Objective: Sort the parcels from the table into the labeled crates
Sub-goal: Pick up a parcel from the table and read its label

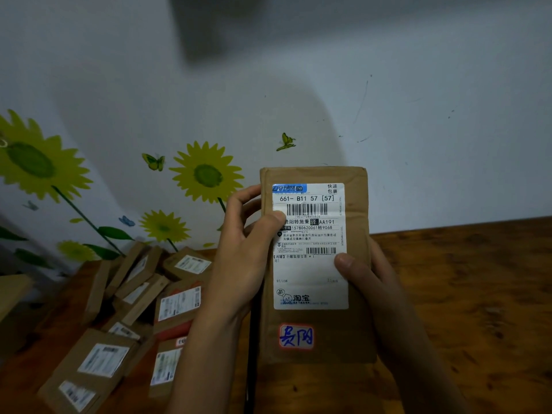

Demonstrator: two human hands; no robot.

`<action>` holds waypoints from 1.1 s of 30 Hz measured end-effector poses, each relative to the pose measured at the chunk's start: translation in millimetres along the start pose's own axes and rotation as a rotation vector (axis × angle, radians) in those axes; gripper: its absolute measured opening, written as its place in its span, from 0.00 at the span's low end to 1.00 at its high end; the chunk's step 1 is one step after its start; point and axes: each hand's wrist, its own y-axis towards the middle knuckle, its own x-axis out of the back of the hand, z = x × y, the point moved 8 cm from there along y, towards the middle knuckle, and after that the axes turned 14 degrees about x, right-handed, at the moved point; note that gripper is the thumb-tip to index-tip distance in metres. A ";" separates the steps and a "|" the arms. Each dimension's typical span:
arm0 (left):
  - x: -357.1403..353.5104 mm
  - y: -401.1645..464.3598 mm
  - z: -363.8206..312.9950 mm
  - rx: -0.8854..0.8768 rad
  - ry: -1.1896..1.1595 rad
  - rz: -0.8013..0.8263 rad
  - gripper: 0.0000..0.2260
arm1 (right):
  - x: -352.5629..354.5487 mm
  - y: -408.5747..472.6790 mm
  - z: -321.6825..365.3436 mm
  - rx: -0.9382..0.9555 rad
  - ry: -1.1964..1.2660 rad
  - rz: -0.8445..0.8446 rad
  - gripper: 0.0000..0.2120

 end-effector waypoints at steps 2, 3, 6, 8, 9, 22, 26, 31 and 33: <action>0.1 0.1 -0.6 0.000 0.008 0.001 0.17 | -0.2 0.5 1.0 0.008 0.002 0.002 0.43; 0.0 0.1 -0.8 -0.003 0.012 0.000 0.17 | -0.1 1.0 1.0 0.010 0.002 0.003 0.42; -0.1 0.0 -0.4 -0.007 0.011 0.005 0.17 | -0.8 2.3 2.5 0.007 0.008 0.008 0.40; -0.3 0.4 0.3 -0.005 0.008 0.012 0.17 | -0.7 2.7 4.3 0.003 0.021 0.002 0.40; -0.4 0.4 0.5 -0.004 0.007 0.015 0.17 | -0.3 2.9 4.7 0.003 0.025 0.000 0.40; -5.0 1.4 -0.1 -0.011 0.005 0.051 0.19 | 2.4 -0.2 8.1 0.005 0.025 -0.027 0.41; -6.5 0.8 1.8 -0.016 0.008 0.065 0.20 | 5.3 -0.6 5.6 0.018 -0.001 -0.025 0.37; -7.8 0.6 3.3 -0.022 0.035 0.075 0.21 | 6.7 -1.2 4.1 0.016 -0.001 -0.034 0.45; -7.2 0.5 3.9 -0.023 0.033 0.079 0.21 | 6.7 -1.1 3.9 0.016 0.004 -0.036 0.44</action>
